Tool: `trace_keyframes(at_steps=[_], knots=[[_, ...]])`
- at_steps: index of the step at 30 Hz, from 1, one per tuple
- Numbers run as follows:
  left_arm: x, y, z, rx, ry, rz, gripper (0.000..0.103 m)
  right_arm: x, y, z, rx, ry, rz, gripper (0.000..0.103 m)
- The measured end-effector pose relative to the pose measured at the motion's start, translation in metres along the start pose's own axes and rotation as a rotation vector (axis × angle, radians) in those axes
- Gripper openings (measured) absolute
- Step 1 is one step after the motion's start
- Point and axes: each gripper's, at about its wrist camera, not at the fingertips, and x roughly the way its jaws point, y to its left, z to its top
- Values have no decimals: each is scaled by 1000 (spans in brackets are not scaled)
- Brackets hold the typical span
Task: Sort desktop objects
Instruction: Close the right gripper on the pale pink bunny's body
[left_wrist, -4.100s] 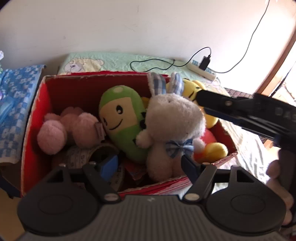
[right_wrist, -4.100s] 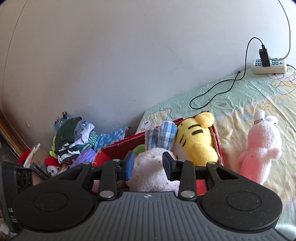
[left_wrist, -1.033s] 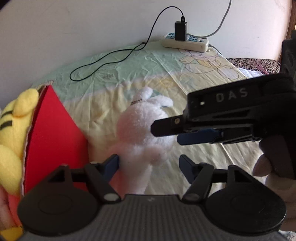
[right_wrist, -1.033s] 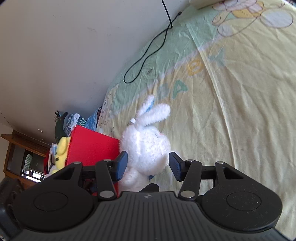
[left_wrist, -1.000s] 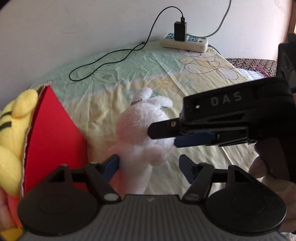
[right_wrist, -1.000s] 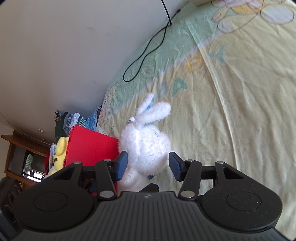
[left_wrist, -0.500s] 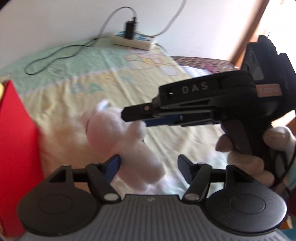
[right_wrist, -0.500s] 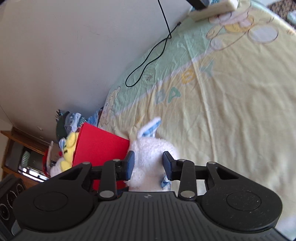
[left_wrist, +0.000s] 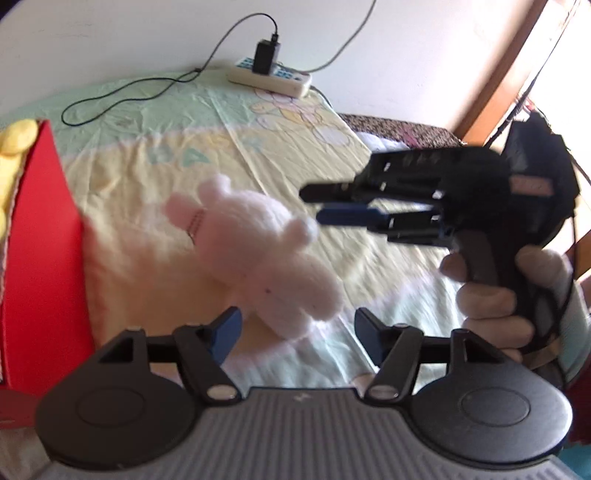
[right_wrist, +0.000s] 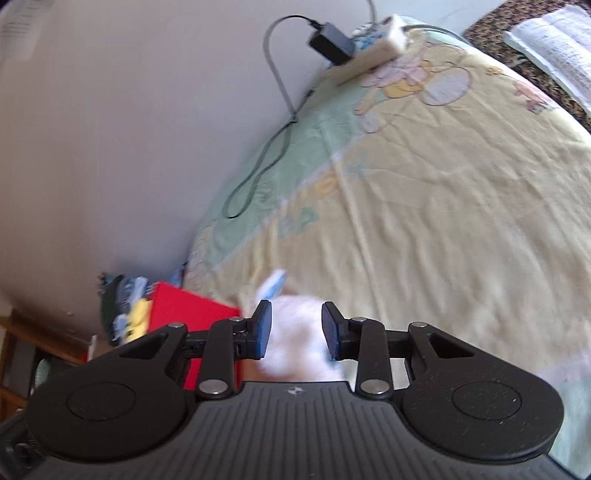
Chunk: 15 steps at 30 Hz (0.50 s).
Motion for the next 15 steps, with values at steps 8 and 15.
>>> trace_keyframes(at_steps=[8,15], knots=[[3,9,-3,-17,29,33,85,32,13,-13,-2,162,88,33],[16,24,-11,-75,88,75,89,36,39,-16,-121,187,184,34]])
